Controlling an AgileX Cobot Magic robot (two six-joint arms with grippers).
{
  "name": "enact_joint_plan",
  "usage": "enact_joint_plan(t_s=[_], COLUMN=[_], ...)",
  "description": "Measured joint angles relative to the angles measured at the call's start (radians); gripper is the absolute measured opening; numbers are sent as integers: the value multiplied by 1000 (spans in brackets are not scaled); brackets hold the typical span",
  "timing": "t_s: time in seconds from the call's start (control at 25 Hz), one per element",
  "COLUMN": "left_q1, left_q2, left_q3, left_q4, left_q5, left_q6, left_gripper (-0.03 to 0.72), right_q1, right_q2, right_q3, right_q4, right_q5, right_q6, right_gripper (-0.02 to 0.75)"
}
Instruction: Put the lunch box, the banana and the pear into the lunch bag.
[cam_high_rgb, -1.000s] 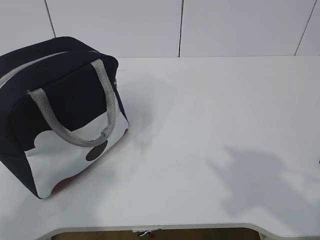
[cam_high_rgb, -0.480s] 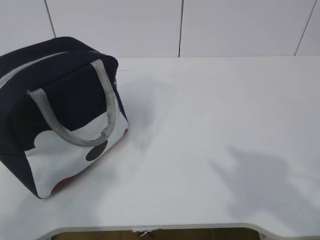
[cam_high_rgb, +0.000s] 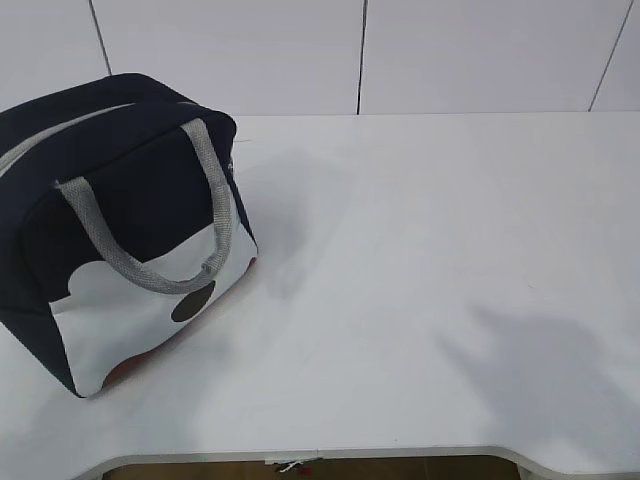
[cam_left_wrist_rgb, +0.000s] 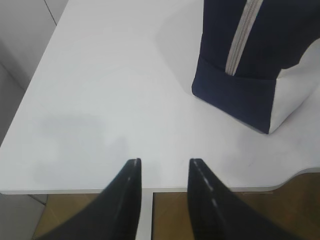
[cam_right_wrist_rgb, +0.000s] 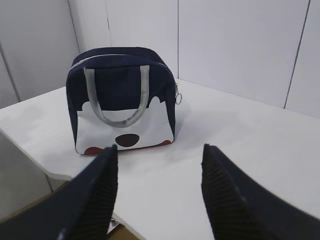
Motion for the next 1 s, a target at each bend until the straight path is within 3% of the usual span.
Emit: enact_joint_plan(t_s=[0.52, 1.0], left_q1=[0, 0], left_q2=[0, 0], left_q3=[0, 0], left_q4=[0, 0], left_q5=[0, 0], left_q6=[0, 0], left_gripper=[243, 243], right_q1=[0, 0], right_q2=[-133, -133], right_q3=[-139, -161], right_q4=[51, -40], right_q5=[436, 703], right_q6=[-45, -81], right_gripper=[435, 435])
